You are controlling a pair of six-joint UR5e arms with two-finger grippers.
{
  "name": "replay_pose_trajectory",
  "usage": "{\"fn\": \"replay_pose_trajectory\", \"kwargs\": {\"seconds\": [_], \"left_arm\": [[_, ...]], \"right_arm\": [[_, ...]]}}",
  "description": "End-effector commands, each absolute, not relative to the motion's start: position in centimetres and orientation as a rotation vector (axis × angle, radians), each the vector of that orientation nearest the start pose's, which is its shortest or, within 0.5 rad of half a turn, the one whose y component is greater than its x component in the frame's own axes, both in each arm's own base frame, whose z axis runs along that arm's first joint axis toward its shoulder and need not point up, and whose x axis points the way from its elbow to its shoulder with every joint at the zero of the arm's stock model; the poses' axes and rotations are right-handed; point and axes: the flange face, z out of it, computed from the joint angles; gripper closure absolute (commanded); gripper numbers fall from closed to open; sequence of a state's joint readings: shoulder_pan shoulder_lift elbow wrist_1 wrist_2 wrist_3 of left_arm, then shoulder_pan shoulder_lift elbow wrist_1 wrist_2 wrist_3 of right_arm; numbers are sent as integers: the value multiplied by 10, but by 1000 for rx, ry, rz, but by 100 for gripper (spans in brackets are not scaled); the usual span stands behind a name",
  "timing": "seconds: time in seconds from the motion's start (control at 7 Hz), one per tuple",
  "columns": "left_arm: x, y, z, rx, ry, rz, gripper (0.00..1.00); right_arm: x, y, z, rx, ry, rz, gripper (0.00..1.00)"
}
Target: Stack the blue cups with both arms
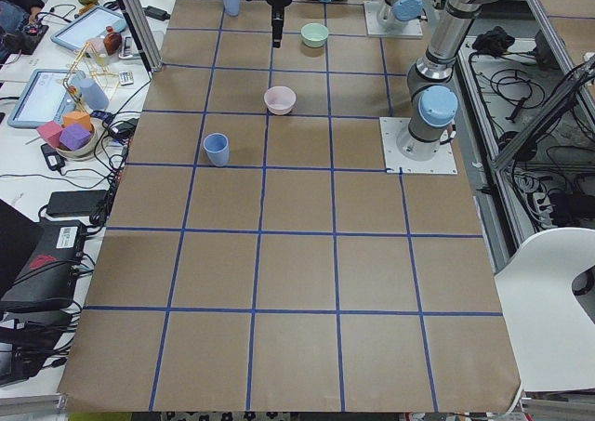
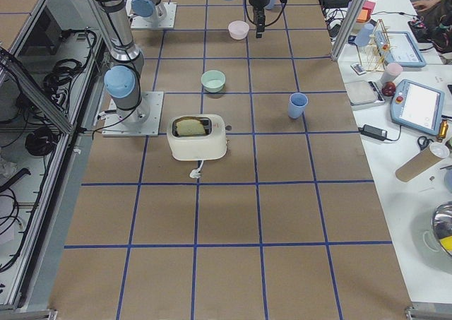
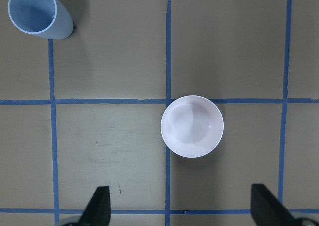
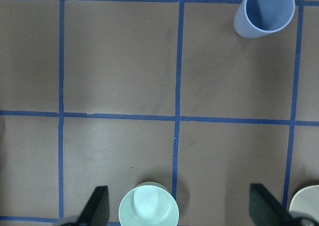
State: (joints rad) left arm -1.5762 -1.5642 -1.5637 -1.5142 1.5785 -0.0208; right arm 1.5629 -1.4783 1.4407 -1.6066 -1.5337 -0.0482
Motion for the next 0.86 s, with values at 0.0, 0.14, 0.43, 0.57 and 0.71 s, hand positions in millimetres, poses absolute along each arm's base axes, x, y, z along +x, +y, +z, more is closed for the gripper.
{"fn": "replay_pose_trajectory", "kwargs": {"seconds": [0.0, 0.14, 0.43, 0.57, 0.71], "left_arm": [[-134, -495, 502, -27, 3133, -113, 0], [-135, -495, 502, -24, 3133, -113, 0], [-136, -492, 501, -22, 3133, -84, 0], [-133, -493, 500, -29, 3133, -82, 0], [-132, -494, 500, -34, 3133, -79, 0]], "right_arm": [[129, -546, 514, -58, 3106, -206, 0], [128, -548, 515, -56, 3110, -233, 0], [128, -548, 515, -56, 3110, -233, 0], [128, -548, 514, -55, 3111, -231, 0], [128, -548, 514, -55, 3111, -231, 0]]}}
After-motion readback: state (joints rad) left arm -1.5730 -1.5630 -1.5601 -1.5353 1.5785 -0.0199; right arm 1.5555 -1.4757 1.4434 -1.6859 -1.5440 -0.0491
